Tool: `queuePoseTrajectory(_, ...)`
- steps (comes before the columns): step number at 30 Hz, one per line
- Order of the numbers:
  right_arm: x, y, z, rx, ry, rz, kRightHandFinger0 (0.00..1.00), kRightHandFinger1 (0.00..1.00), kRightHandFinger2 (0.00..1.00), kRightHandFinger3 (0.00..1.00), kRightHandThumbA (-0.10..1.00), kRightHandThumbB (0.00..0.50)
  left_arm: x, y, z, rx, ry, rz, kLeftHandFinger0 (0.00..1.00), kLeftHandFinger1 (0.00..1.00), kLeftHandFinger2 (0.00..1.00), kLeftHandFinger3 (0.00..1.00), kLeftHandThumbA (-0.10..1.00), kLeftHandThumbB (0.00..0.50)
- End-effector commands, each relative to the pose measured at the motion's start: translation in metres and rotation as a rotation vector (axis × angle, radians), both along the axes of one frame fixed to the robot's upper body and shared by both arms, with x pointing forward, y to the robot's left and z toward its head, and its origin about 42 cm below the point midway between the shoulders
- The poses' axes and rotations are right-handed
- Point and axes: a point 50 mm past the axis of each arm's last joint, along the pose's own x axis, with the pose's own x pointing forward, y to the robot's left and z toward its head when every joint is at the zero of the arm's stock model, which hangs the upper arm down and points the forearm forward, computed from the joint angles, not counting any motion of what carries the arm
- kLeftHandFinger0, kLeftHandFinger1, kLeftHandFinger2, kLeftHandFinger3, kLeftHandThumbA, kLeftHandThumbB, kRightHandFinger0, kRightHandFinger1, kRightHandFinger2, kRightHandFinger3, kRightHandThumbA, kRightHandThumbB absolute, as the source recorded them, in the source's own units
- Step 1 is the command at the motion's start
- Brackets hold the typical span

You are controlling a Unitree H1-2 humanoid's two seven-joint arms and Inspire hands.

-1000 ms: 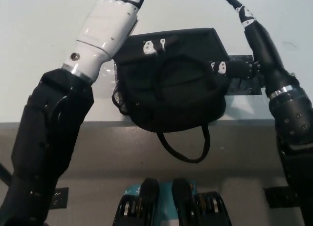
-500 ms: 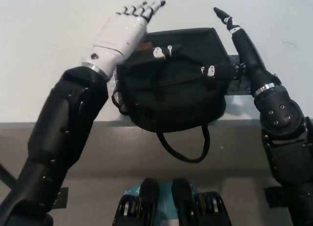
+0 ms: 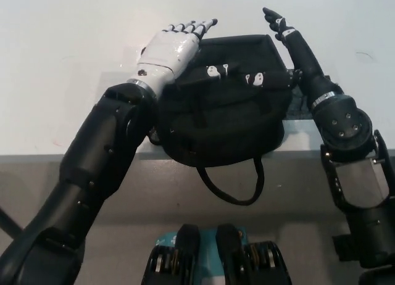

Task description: A soft travel bag is kept infront of the robot in the middle of the desk and the robot uses both its hands to press it to reduce its size

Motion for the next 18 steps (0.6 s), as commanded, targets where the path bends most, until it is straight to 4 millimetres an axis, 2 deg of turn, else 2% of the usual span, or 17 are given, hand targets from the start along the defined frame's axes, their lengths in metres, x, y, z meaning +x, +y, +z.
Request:
queuePoseTrajectory(1,0.012,0.016,0.042,0.087,-0.096,0.053,1.0,1.0,1.0,1.0,1.0,0.226,0.009,-0.014,0.029,-0.054,-0.089,0.005,1.0,1.0,1.0,1.0,1.0,0.325)
queuePoseTrajectory(3,0.014,0.02,0.042,0.064,-0.089,0.058,1.0,1.0,1.0,1.0,1.0,0.258,0.01,-0.016,0.022,-0.05,-0.065,0.011,1.0,1.0,1.0,1.0,1.0,0.329)
queuePoseTrajectory(8,0.022,0.029,0.039,0.058,-0.058,0.07,1.0,1.0,1.0,1.0,1.0,0.22,0.013,-0.018,0.003,-0.025,-0.034,0.026,1.0,1.0,1.0,1.0,1.0,0.316)
queuePoseTrajectory(9,0.024,0.031,0.039,0.05,-0.059,0.074,1.0,1.0,1.0,1.0,1.0,0.219,0.013,-0.017,0.0,-0.025,-0.027,0.029,1.0,1.0,1.0,1.0,1.0,0.313)
queuePoseTrajectory(10,0.026,0.033,0.037,0.042,-0.047,0.073,1.0,1.0,1.0,1.0,1.0,0.238,0.014,-0.016,-0.005,-0.018,-0.02,0.035,1.0,1.0,1.0,1.0,1.0,0.309)
queuePoseTrajectory(11,0.026,0.035,0.033,0.039,-0.027,0.07,1.0,1.0,1.0,1.0,1.0,0.266,0.014,-0.016,-0.011,-0.001,-0.008,0.042,1.0,1.0,1.0,1.0,1.0,0.298)
queuePoseTrajectory(13,0.028,0.037,0.025,0.027,-0.03,0.076,1.0,1.0,1.0,1.0,1.0,0.242,0.012,-0.017,-0.019,0.028,-0.004,0.045,1.0,1.0,1.0,1.0,1.0,0.271)
queuePoseTrajectory(14,0.03,0.04,0.015,0.003,0.0,0.078,1.0,1.0,1.0,1.0,1.0,0.277,0.011,-0.016,-0.025,0.043,-0.004,0.045,1.0,1.0,1.0,1.0,1.0,0.248)
queuePoseTrajectory(15,0.031,0.042,0.007,0.013,0.033,0.085,1.0,1.0,1.0,1.0,1.0,0.282,0.011,-0.016,-0.028,0.057,-0.002,0.051,1.0,1.0,1.0,1.0,1.0,0.225)
queuePoseTrajectory(18,0.032,0.045,-0.012,-0.023,0.062,0.093,1.0,1.0,1.0,1.0,1.0,0.308,0.008,-0.011,-0.041,0.067,0.012,0.052,1.0,1.0,1.0,1.0,1.0,0.224)
